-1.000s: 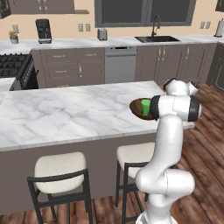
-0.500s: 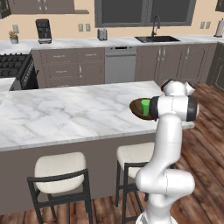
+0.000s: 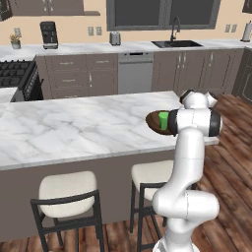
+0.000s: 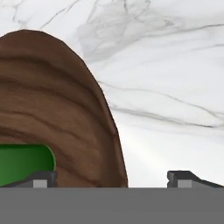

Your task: Place the cup inside the bowl on the dining table and move the bowl to any counter.

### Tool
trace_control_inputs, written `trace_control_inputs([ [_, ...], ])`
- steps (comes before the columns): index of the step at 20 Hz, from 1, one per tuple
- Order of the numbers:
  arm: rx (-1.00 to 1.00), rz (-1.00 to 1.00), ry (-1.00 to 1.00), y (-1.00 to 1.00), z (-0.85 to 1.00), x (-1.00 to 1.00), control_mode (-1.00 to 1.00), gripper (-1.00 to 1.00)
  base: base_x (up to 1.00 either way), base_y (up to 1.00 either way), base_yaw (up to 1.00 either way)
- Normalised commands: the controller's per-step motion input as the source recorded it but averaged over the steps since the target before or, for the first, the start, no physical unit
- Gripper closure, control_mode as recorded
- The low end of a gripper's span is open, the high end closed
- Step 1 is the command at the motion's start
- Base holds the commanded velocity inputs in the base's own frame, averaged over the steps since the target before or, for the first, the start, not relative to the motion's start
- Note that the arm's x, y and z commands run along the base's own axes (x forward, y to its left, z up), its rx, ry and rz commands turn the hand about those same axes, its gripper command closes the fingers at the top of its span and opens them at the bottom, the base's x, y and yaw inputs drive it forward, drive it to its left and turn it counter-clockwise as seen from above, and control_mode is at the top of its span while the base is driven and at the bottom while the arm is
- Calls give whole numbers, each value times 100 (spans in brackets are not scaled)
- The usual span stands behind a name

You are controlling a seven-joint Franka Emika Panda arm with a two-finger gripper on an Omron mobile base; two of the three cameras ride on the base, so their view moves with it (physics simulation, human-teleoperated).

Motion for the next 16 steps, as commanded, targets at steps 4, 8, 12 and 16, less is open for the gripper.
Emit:
trace_control_inputs([
  [4, 0, 0, 2, 0, -3, 14, -100, -100, 0, 0, 0],
  [8, 0, 0, 2, 0, -8, 12, -100, -100, 0, 0, 0],
  [12, 0, 0, 2, 0, -8, 5, -100, -100, 0, 0, 0],
  [16, 0, 0, 1, 0, -1, 0, -100, -100, 0, 0, 0],
])
